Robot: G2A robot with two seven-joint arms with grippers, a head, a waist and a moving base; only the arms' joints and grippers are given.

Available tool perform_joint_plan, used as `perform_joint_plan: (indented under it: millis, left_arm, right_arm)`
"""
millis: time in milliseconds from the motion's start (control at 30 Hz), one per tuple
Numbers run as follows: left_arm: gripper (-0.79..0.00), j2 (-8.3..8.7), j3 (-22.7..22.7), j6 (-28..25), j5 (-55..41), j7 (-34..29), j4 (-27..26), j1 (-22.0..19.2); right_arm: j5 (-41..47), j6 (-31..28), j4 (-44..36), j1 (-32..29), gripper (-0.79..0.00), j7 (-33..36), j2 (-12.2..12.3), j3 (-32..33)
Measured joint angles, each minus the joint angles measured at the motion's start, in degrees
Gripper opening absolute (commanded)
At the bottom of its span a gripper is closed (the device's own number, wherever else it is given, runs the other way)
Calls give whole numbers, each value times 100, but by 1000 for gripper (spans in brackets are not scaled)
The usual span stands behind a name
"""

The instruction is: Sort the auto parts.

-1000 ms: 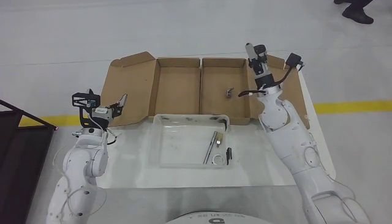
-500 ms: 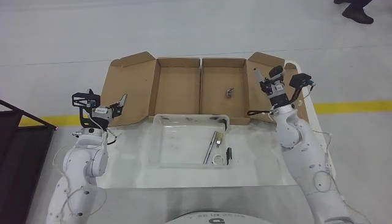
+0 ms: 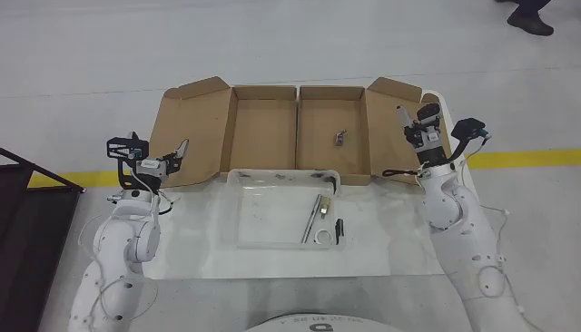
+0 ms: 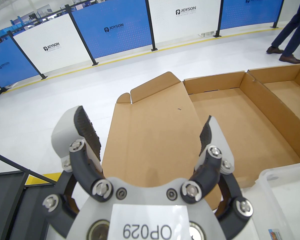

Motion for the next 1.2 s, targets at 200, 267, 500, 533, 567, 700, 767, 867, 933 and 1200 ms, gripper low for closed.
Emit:
perform_joint_plan:
  millis: [200,267,500,533,567,700,767,867,933,1200]
  left_arm:
    - [0,0,0,0,0,0,0,0]
    - [0,0,0,0,0,0,0,0]
    - [0,17,164,-335,646,152,-701,442]
    - [0,23,165,-460,671,102,-852,571]
    - [0,28,144,-541,679,61,-961,662]
    - [0,34,83,-593,695,-3,-1121,802]
    - [0,34,85,-588,694,1,-1112,794]
    - [0,33,86,-588,694,2,-1111,794]
    - [0,33,86,-588,694,2,-1111,794]
    - [0,34,258,-789,869,82,-1363,839]
  right_arm:
    - [0,0,0,0,0,0,0,0]
    - [0,0,0,0,0,0,0,0]
    - [0,0,0,0,0,0,0,0]
    - [0,0,0,0,0,0,0,0]
    - [0,0,0,0,0,0,0,0]
    - [0,0,0,0,0,0,0,0]
    - [0,0,0,0,0,0,0,0]
    - [0,0,0,0,0,0,0,0]
    - [0,0,0,0,0,0,0,0]
    - [0,0,0,0,0,0,0,0]
